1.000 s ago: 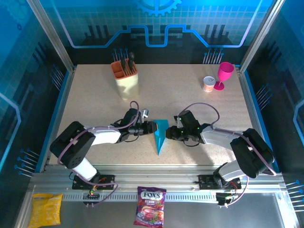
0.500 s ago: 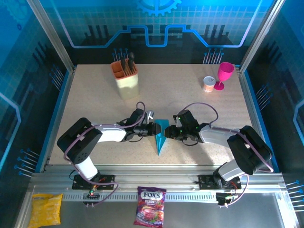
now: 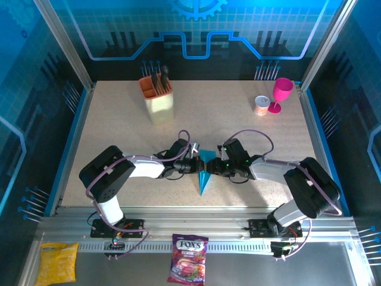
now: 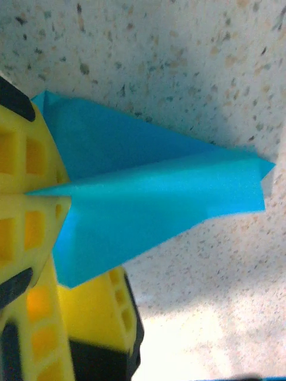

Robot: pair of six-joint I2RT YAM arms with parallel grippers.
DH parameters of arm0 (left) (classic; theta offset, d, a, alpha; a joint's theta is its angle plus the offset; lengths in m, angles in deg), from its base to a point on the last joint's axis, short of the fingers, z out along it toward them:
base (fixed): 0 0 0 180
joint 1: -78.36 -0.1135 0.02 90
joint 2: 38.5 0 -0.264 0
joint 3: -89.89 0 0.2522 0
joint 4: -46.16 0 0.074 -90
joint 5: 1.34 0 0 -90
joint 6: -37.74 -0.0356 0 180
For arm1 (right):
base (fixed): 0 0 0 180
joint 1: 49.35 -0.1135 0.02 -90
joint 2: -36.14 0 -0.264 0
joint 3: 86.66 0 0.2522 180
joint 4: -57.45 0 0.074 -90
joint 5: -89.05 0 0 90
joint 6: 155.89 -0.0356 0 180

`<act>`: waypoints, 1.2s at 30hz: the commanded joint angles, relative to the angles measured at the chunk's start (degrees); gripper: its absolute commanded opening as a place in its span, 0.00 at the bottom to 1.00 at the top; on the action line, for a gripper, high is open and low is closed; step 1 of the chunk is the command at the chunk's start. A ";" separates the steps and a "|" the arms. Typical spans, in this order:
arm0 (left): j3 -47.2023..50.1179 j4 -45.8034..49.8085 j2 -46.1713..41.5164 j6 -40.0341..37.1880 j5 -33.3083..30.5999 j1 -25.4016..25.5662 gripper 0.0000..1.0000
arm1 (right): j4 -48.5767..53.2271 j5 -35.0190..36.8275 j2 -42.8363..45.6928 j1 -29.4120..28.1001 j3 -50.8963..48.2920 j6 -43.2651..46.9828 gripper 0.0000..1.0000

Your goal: Fold a paper plane with a square sheet of paper (pick it up from the middle)

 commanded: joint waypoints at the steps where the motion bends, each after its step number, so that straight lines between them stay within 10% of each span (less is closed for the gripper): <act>1: -1.83 8.40 -5.08 -3.04 -7.91 0.53 0.00 | 4.27 0.35 6.91 1.81 -0.69 1.06 0.45; 15: -17.33 43.16 -3.05 -14.46 -37.26 8.58 0.00 | 5.97 1.25 15.14 0.45 -5.93 -0.42 0.49; 23: -17.41 42.06 2.32 -13.67 -39.19 9.98 0.01 | 5.48 1.97 14.70 -0.97 -6.22 -0.69 0.48; 28: -16.13 40.84 1.95 -13.31 -39.15 10.73 0.29 | 6.30 2.33 15.18 -1.02 -5.96 -0.04 0.48; 36: -16.26 40.88 2.03 -12.98 -38.73 11.60 0.37 | 6.28 2.41 14.09 -1.01 -5.35 0.59 0.48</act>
